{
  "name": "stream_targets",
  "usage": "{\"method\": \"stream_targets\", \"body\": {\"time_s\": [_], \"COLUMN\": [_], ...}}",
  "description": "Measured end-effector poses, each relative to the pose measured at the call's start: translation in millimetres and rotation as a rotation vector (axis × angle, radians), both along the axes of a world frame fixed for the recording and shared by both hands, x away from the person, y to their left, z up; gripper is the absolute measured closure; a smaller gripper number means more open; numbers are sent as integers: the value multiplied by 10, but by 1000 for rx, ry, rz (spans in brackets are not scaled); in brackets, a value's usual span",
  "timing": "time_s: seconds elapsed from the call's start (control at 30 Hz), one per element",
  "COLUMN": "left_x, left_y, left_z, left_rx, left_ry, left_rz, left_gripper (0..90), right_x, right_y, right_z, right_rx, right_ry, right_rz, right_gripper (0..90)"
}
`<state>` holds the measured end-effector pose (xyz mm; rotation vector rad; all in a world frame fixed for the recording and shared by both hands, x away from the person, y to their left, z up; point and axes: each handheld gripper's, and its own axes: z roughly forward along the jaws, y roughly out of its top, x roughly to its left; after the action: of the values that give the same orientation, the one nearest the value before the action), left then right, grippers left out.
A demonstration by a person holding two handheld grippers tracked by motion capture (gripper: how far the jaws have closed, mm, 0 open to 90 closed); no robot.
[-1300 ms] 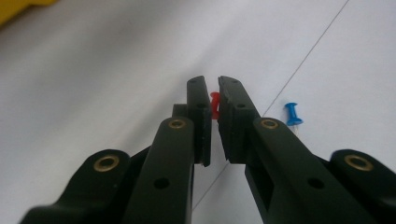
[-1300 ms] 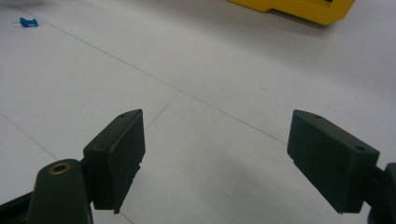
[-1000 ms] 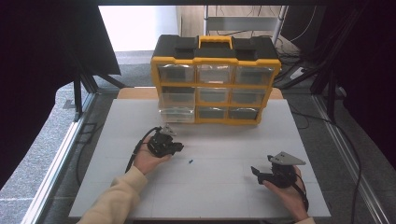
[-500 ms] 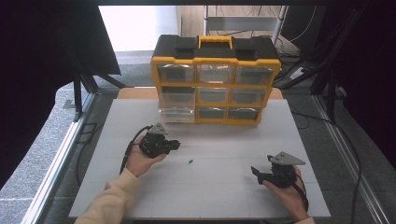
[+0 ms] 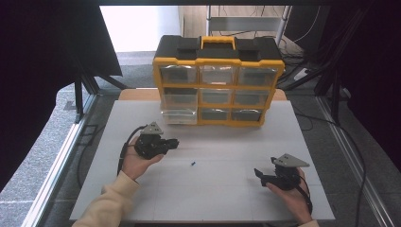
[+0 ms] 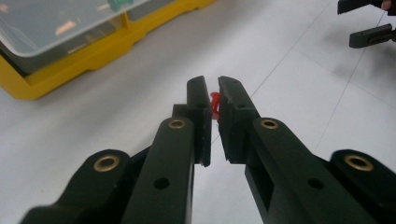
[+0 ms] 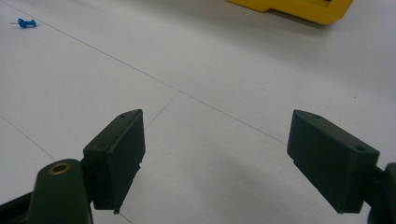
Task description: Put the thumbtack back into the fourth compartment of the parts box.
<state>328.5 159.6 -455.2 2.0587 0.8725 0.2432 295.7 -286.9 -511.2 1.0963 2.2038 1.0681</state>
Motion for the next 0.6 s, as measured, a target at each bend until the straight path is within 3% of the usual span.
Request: {"method": "stream_targets", "body": {"time_s": [0.6], "left_x": [-39], "left_y": [36], "left_z": [338], "left_rx": [-60], "left_ry": [-82], "left_rz": [5], "left_gripper": [828], "right_x": [4], "right_y": [-8], "right_z": [6], "right_rx": [-1], "right_ry": [-1], "right_rz": [-11], "right_gripper": [194]}}
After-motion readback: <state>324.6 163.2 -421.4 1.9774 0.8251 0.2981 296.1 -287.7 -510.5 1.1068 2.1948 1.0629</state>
